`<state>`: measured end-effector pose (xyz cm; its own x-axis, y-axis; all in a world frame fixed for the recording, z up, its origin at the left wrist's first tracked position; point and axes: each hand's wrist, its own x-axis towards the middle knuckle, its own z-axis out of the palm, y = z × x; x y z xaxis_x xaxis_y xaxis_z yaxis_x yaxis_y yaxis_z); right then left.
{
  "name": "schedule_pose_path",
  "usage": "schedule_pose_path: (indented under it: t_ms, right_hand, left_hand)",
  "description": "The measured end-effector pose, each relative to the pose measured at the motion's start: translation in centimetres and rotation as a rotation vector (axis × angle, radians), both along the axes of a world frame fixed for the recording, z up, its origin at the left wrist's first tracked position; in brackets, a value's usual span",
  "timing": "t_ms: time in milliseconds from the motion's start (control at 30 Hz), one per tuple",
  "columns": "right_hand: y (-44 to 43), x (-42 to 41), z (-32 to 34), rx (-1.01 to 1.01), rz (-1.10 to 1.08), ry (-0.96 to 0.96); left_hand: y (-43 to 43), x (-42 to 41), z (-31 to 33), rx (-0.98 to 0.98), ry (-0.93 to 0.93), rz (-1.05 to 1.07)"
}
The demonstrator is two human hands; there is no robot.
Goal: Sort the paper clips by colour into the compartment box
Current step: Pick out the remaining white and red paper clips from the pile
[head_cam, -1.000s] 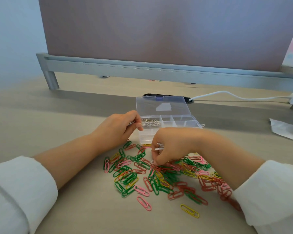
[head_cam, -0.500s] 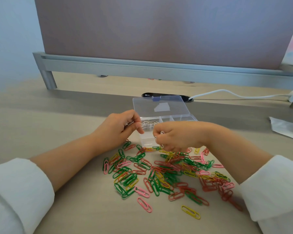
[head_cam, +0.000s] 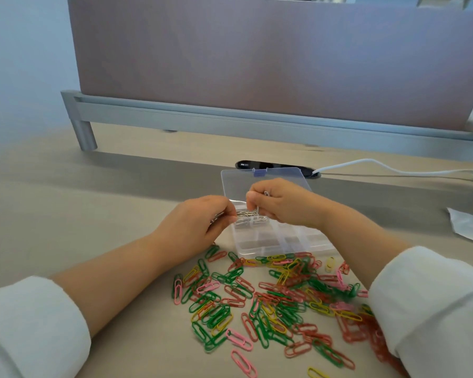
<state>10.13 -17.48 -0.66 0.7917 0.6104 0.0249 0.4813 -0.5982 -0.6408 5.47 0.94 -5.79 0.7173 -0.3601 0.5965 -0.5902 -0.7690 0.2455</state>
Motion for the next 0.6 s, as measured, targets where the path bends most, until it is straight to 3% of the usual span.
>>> schedule_pose_path:
  t_ms: [200, 467, 533, 600]
  right_hand:
    - [-0.2, 0.8, -0.7, -0.002, -0.003, -0.04]
    - [-0.2, 0.7, -1.6, -0.149, 0.023, -0.144]
    - [-0.1, 0.7, -1.5, -0.091, 0.006, -0.15]
    - [0.3, 0.6, -1.0, 0.122, -0.015, -0.024]
  left_hand:
    - [-0.9, 0.5, 0.1, 0.103, 0.016, 0.082]
    - [-0.2, 0.0, 0.4, 0.025, 0.096, 0.025]
    - [-0.1, -0.2, 0.5, 0.018, 0.117, -0.041]
    - [0.0, -0.1, 0.6, 0.04, 0.108, -0.112]
